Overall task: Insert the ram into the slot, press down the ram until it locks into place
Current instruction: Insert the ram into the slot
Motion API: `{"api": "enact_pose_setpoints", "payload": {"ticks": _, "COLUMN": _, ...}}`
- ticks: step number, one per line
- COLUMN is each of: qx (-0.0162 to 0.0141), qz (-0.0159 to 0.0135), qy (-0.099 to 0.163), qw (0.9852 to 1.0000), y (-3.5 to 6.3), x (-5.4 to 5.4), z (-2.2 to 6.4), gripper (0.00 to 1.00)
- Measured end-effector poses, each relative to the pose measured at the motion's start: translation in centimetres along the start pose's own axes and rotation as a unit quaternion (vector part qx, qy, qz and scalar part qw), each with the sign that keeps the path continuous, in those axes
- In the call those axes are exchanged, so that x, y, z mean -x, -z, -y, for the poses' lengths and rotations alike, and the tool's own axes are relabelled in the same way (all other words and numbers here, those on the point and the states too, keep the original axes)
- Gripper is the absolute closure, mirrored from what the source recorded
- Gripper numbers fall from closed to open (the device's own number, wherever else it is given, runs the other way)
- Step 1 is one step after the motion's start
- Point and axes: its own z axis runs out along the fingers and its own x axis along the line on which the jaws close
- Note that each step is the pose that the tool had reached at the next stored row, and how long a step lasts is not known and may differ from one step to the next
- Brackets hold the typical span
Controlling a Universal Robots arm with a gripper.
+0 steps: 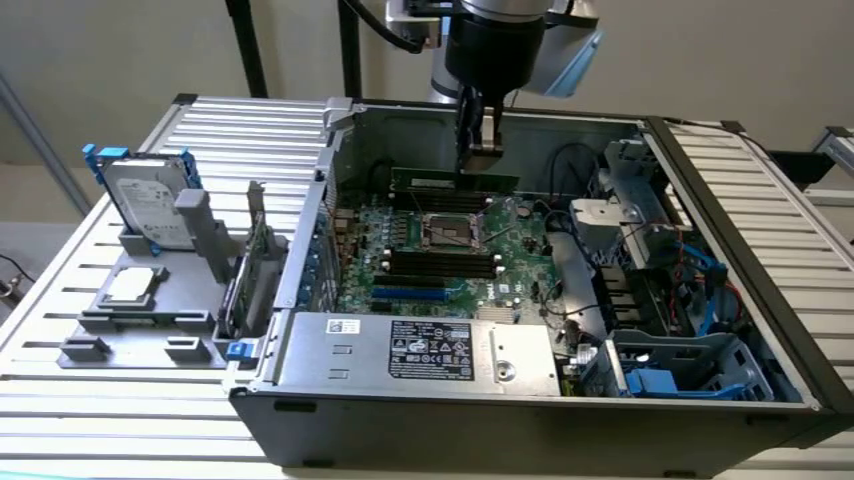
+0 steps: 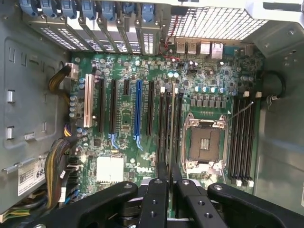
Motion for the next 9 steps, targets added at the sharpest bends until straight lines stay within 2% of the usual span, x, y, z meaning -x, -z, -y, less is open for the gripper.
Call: {"api": "enact_pose_setpoints", "payload": {"ticks": 9, "qx": 0.0000, "qz": 0.0000, "qy": 0.000, "qw": 1.0000, "y": -1.66, "x": 0.0, "z": -0.36, "gripper": 0.87}}
